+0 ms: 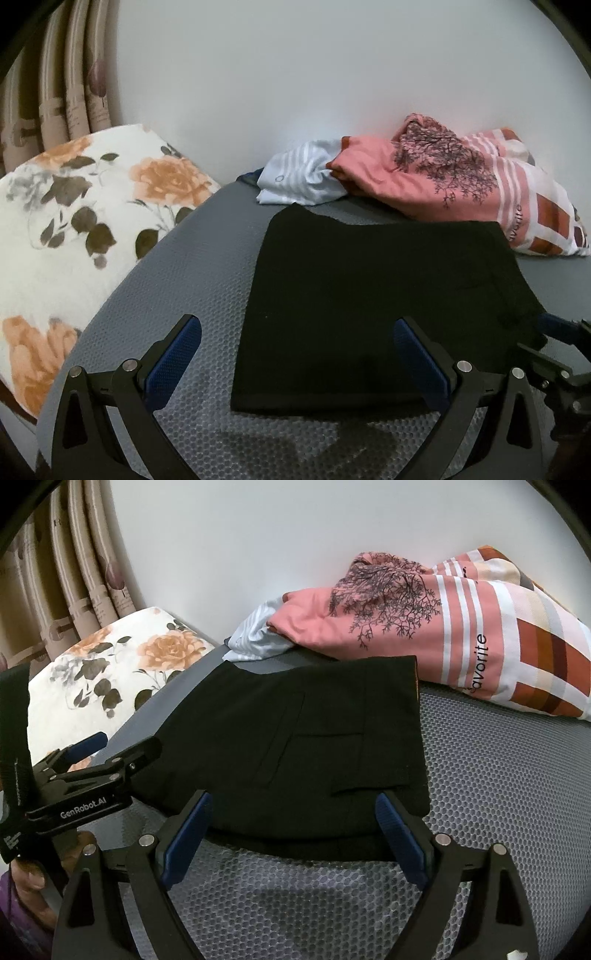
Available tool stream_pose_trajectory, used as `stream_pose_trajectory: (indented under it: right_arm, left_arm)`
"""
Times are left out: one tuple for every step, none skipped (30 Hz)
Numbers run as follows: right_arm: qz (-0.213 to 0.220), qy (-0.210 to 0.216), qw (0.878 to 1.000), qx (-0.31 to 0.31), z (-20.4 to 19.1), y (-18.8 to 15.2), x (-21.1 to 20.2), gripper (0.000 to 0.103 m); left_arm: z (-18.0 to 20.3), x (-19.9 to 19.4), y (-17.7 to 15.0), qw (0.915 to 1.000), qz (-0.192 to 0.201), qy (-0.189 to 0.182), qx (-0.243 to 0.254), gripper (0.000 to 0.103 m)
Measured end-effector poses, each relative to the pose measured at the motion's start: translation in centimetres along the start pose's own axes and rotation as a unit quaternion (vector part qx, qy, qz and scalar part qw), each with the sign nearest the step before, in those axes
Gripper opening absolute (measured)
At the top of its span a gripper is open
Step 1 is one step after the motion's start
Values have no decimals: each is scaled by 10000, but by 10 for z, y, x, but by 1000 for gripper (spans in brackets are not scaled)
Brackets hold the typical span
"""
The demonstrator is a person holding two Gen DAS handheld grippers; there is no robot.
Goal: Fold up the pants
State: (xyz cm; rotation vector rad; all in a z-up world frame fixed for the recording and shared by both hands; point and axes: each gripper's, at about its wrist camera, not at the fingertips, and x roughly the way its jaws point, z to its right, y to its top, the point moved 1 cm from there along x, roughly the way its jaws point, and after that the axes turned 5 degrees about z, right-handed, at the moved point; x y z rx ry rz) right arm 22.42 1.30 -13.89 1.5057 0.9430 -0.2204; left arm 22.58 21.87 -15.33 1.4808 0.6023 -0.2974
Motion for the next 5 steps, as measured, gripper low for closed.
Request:
stream_pose_trajectory:
  right_arm:
    - [4, -4, 10000, -3, 0, 0, 0, 88]
    - [1, -11, 10000, -14, 0, 0, 1, 88]
    - [1, -26, 10000, -23, 1, 0, 3, 88]
    - [14, -42, 10000, -19, 1, 0, 4, 88]
    - [27, -60, 10000, -14, 2, 0, 5, 88]
  left_arm:
    - [1, -1, 0, 10000, 18, -15, 12, 103]
    - [2, -2, 0, 10000, 18, -50, 10, 103]
    - [2, -2, 1, 10000, 4, -82, -10, 103]
    - [1, -1, 1, 9999, -43, -98, -44, 103]
    - [-1, -1, 2, 9998, -91, -153, -113, 103]
